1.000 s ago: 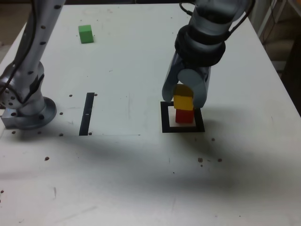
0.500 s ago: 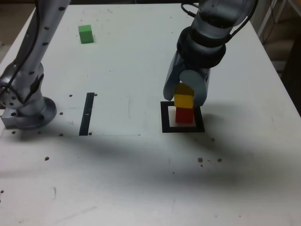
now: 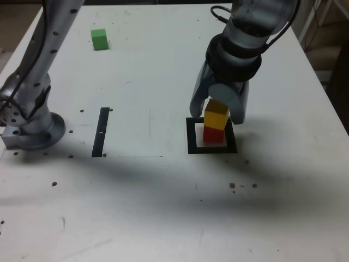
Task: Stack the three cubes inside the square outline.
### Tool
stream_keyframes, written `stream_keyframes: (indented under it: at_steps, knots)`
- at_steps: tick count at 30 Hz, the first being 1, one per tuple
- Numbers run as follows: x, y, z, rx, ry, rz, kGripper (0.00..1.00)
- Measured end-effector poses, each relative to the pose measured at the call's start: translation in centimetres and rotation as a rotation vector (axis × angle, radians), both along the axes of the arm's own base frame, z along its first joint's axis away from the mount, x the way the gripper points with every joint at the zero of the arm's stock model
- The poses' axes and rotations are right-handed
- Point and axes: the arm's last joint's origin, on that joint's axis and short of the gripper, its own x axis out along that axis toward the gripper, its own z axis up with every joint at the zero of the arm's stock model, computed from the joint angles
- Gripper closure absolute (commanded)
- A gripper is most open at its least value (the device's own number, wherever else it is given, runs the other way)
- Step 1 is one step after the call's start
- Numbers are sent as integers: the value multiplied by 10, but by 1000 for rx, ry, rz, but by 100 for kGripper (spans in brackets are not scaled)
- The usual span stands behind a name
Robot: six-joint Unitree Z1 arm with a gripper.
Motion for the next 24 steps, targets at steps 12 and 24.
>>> stream_keyframes:
  at_steps: [12,24]
  knots:
    - [-30,8,35,54,-75,-15,1]
    - [-96,22,73,110,-119,-23,0]
